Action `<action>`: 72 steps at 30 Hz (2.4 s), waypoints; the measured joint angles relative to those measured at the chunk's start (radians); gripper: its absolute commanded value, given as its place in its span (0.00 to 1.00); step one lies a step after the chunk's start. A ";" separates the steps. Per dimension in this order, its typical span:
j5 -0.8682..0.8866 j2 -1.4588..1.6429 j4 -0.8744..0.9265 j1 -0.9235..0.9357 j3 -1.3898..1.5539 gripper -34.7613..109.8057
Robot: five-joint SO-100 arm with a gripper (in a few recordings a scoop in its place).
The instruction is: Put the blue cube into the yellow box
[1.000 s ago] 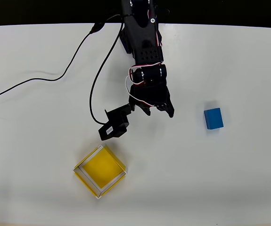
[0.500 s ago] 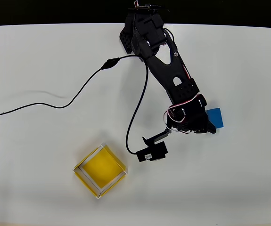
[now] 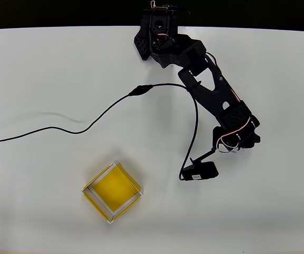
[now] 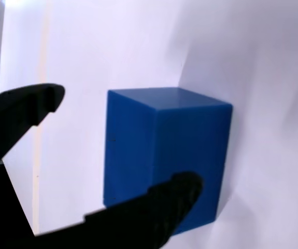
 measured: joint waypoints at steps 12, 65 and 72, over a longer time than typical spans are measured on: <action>0.011 -0.121 -0.009 -0.066 -0.015 0.50; -0.868 0.199 -0.400 0.997 -0.061 0.37; -0.899 0.032 -0.526 1.104 -0.095 0.37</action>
